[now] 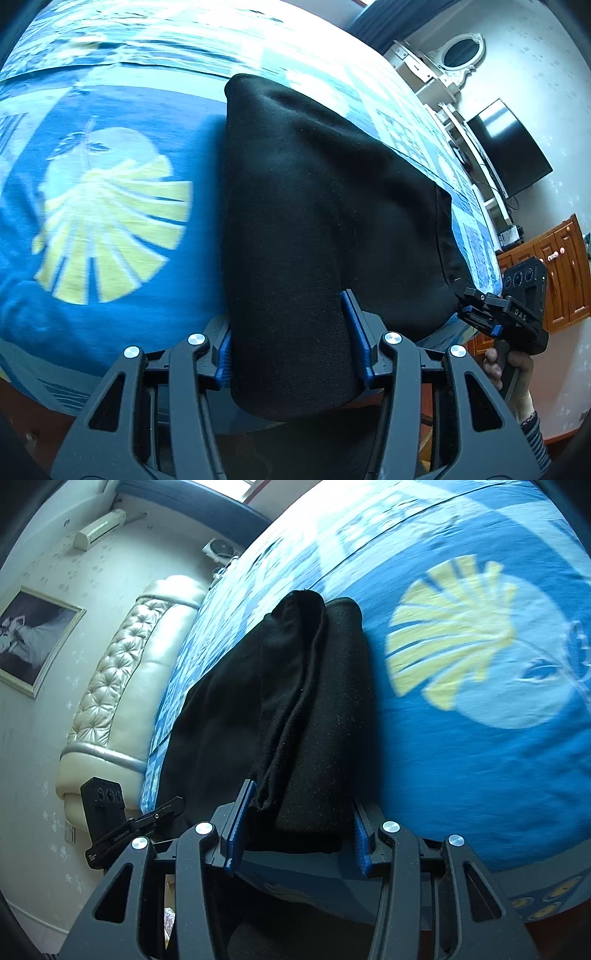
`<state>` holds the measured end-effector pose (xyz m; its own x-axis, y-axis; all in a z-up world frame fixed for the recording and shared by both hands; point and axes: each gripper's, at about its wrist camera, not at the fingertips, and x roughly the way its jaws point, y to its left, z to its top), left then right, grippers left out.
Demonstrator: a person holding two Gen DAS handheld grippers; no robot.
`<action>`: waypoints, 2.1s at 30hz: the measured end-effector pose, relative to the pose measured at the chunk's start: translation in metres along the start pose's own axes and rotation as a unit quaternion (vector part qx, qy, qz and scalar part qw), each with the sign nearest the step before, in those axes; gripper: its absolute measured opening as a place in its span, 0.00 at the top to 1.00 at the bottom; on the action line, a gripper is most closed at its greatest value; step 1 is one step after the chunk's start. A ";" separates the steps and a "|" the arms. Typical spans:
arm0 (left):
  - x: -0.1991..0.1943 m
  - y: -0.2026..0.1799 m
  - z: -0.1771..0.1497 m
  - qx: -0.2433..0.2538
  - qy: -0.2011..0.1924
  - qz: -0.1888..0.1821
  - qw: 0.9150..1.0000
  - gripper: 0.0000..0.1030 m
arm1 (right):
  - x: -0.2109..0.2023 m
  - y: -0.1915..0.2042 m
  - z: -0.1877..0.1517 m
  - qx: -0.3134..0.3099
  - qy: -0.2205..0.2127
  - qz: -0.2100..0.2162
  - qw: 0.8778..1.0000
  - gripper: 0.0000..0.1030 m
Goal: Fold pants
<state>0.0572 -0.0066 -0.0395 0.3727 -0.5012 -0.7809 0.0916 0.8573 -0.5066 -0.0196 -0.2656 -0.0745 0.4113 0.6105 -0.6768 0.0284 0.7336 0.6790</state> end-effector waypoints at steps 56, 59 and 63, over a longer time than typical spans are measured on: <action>0.006 0.091 0.091 -0.035 -0.053 -0.062 0.996 0.12 | 0.052 -0.012 0.108 0.011 0.000 0.073 0.997 0.26; 0.016 0.094 0.100 -0.042 -0.047 -0.077 0.995 0.12 | 0.065 -0.006 0.116 0.000 0.013 0.081 0.997 0.26; 0.023 0.087 0.105 -0.010 -0.042 -0.059 0.997 0.32 | 0.074 0.003 0.111 -0.036 0.019 0.052 0.998 0.46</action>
<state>0.1710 0.0691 -0.0630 0.4363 -0.5863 -0.6826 0.1214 0.7900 -0.6010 0.1115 -0.2518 -0.0910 0.3740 0.6938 -0.6155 -0.0777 0.6847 0.7246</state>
